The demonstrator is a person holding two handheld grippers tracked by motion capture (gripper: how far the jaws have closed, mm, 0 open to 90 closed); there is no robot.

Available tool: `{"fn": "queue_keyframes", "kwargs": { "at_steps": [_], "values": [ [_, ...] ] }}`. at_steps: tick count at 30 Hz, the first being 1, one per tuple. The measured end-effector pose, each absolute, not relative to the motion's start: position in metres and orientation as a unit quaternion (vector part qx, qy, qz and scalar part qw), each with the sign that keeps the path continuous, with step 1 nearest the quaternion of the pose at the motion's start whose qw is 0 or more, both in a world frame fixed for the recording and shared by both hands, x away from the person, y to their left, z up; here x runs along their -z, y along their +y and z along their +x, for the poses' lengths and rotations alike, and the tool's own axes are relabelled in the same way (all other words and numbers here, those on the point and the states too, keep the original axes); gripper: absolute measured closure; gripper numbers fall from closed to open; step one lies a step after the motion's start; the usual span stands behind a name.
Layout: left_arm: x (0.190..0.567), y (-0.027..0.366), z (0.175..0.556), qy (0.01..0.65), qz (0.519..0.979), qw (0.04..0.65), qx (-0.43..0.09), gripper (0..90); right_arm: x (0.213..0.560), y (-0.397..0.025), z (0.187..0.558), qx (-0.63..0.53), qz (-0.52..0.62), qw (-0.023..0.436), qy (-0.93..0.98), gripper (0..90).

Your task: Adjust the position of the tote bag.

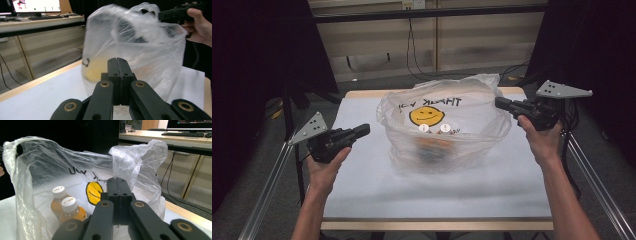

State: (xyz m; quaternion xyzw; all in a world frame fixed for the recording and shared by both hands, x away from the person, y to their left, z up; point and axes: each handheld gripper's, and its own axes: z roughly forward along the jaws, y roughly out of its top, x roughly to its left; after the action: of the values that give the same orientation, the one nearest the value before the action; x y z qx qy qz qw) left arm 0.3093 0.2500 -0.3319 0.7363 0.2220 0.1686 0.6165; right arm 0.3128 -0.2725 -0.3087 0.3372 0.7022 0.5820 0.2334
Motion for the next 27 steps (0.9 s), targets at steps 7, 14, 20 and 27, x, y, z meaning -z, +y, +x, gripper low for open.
{"fn": "queue_keyframes", "kwargs": {
  "at_steps": [7, 14, 20, 27],
  "values": [
    [0.320, 0.241, 0.299, 0.204, 0.732, 0.628, -0.170, 64.4, 0.307, -0.270, 0.312, -0.584, 0.335, 0.233, 0.702, 90.0],
    [0.314, 0.229, 0.300, 0.201, 0.716, 0.648, -0.165, 31.8, 0.306, -0.268, 0.313, -0.587, 0.332, 0.230, 0.701, 90.0],
    [0.307, 0.216, 0.310, 0.208, 0.726, 0.635, -0.162, 21.9, 0.304, -0.262, 0.312, -0.590, 0.323, 0.228, 0.704, 90.0],
    [0.315, 0.208, 0.334, 0.219, 0.735, 0.626, -0.143, 58.2, 0.301, -0.259, 0.312, -0.589, 0.317, 0.229, 0.708, 90.0]
  ]
}}
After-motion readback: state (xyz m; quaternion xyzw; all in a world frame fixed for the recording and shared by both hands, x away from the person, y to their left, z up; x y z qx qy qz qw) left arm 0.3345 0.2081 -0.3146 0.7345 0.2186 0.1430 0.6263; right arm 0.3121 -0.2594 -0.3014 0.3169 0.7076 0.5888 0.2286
